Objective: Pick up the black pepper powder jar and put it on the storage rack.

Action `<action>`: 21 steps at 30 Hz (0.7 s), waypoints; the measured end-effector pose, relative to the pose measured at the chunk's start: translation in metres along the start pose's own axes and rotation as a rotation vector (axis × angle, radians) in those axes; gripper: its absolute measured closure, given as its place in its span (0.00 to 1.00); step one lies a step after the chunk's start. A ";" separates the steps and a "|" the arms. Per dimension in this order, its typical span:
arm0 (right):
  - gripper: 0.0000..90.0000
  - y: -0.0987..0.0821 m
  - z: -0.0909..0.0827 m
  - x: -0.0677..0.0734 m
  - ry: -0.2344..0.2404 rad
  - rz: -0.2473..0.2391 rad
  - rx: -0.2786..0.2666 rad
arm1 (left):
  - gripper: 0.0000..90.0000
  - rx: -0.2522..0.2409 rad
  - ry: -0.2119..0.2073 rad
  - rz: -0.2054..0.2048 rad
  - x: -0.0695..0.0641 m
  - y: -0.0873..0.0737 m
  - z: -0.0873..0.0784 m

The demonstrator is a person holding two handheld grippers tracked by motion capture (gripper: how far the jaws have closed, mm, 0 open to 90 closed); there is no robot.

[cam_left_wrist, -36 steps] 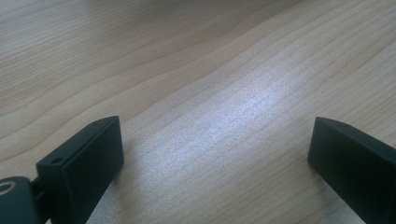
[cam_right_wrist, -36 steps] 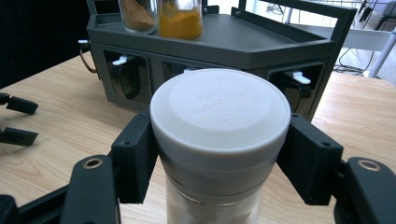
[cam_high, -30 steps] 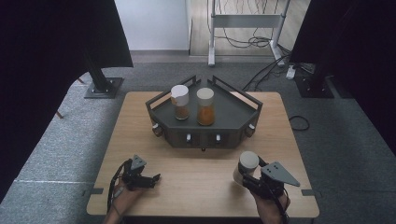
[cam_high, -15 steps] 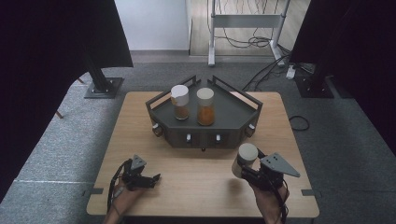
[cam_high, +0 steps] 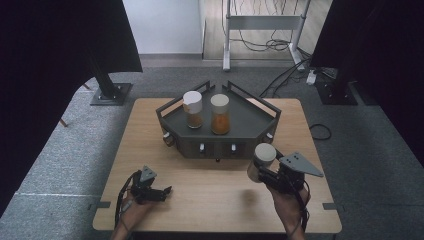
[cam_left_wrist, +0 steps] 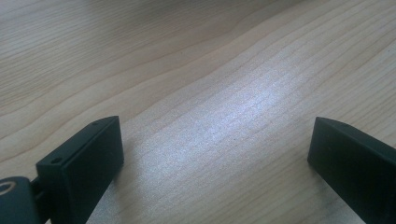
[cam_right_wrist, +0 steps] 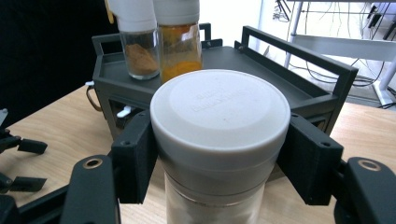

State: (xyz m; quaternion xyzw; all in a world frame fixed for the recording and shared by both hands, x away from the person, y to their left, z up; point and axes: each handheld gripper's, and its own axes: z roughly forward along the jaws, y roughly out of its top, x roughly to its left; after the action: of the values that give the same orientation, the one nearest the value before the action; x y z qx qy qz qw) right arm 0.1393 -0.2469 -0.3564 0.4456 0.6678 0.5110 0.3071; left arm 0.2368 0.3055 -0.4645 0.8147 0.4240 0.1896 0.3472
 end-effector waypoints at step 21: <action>0.37 0.033 0.012 -0.007 -0.014 -0.005 -0.011 | 0.04 0.001 -0.001 0.001 0.000 0.000 0.000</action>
State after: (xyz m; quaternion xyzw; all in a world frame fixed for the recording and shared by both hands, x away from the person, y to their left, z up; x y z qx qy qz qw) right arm 0.1623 -0.2454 -0.3287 0.4458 0.6639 0.5109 0.3155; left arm 0.2370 0.3057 -0.4642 0.8151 0.4237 0.1890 0.3470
